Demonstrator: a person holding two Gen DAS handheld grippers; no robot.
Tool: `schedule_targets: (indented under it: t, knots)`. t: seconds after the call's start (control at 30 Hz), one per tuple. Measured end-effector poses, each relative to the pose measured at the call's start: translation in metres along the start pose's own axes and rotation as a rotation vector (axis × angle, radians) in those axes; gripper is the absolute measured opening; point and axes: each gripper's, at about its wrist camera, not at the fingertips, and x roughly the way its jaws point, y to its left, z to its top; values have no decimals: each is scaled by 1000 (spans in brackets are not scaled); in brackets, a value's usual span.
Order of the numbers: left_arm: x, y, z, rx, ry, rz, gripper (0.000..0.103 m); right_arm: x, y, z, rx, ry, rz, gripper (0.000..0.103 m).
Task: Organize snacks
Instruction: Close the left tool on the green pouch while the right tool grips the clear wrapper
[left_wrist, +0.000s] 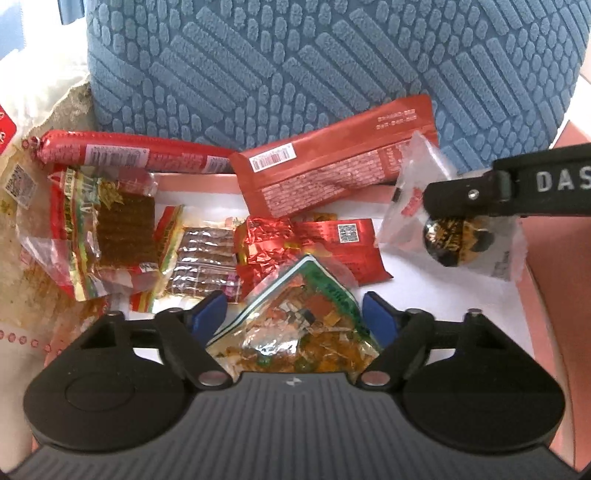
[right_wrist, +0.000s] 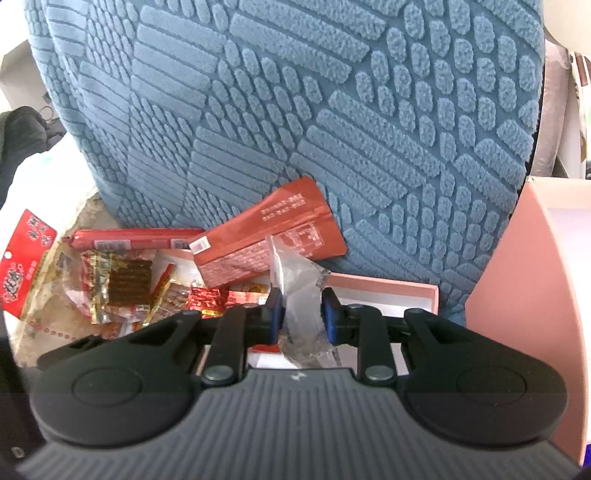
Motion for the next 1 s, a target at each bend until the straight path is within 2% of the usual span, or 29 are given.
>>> schedule_targets:
  t: [0.07,0.2,0.27,0.37,0.7,1.0]
  knots:
    - [-2,3,-1,-10,-2,3,71,-5,3,0,-6,-11,-3,26]
    - [-9,6,-3,-22,2,-18,61,-11,7,-6,-14,-18,-19,26]
    - [-13,8,-4,-33,9,-35,52,-13,10,-9,-12,-16,-31,26]
    - [-19,10,-8,-46,16,-67,48,-19,13,-13,-4,-22,-46,26]
    - [-43,29,-13,-139,-17,-99,45,-46,20,-24,26,-67,-98,26]
    - [-77,41,-26,-208,-59,-124,45,-67,39,-38,-22,-110,-146,26]
